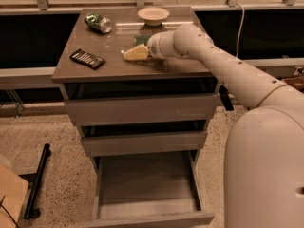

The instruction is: Place sponge into bottom drawer

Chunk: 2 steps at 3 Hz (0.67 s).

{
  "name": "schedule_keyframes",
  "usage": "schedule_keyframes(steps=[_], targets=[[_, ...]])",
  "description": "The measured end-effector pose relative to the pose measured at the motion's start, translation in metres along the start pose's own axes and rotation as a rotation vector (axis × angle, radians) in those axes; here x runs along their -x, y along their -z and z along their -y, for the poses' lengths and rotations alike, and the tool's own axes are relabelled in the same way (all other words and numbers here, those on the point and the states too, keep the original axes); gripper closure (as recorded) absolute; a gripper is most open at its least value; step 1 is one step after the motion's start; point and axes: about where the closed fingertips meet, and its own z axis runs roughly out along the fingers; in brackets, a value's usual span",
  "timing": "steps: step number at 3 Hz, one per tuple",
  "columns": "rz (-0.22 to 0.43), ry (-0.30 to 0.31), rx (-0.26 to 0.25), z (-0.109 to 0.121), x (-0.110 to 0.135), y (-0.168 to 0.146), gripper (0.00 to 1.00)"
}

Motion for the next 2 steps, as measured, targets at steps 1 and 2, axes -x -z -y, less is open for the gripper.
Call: schedule_keyframes(steps=[1, 2], targets=[[0.016, 0.024, -0.005, -0.002, 0.012, 0.002, 0.42], [0.016, 0.052, -0.004, -0.007, 0.023, 0.009, 0.66]])
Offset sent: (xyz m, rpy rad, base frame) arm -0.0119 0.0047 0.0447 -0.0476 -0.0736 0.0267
